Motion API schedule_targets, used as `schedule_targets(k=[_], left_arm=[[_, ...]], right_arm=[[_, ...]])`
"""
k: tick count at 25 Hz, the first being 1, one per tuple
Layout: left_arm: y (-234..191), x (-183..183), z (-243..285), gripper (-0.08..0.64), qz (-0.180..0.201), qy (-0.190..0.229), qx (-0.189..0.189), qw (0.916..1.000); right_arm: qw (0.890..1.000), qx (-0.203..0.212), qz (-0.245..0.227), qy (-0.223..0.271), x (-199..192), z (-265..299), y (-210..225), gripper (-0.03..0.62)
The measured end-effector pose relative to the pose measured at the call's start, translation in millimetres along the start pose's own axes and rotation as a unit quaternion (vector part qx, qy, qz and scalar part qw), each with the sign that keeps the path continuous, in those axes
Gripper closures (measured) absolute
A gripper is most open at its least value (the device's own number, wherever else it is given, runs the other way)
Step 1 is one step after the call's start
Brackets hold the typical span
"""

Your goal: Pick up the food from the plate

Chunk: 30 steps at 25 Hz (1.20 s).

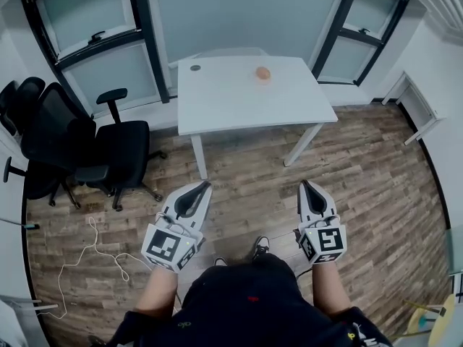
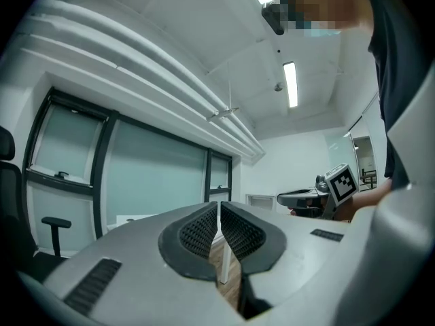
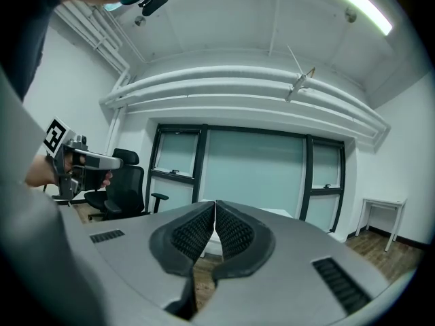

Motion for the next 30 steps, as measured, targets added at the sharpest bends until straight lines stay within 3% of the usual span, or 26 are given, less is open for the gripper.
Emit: schedule_targets(k=[5, 11, 30], left_arm=[[-13, -11, 19, 0.526, -0.002, -0.011, -0.001, 0.9999], [-35, -19, 69, 0.526, -0.001, -0.019, 0.015, 0.9997], [-18, -30, 308, 0.526, 0.017, -0.044, 0.045, 0.9979]], right_arm=[[1.000, 0.019, -0.001, -0.013, -11, 31, 5, 0.568], [0.999, 0.033, 0.008, -0.008, -24, 87, 42, 0.568], [0.995, 0.077, 0.056, -0.011, -68, 210, 251, 0.568]])
Point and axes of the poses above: the fingertips, and each gripper's own axes: z forward along the fingers, y to its right, x out of its top, the point moved 6 cm from there along -z, backward along the fingers, and after that the axes turned 6 degrees about y, right-handed, at the moved point
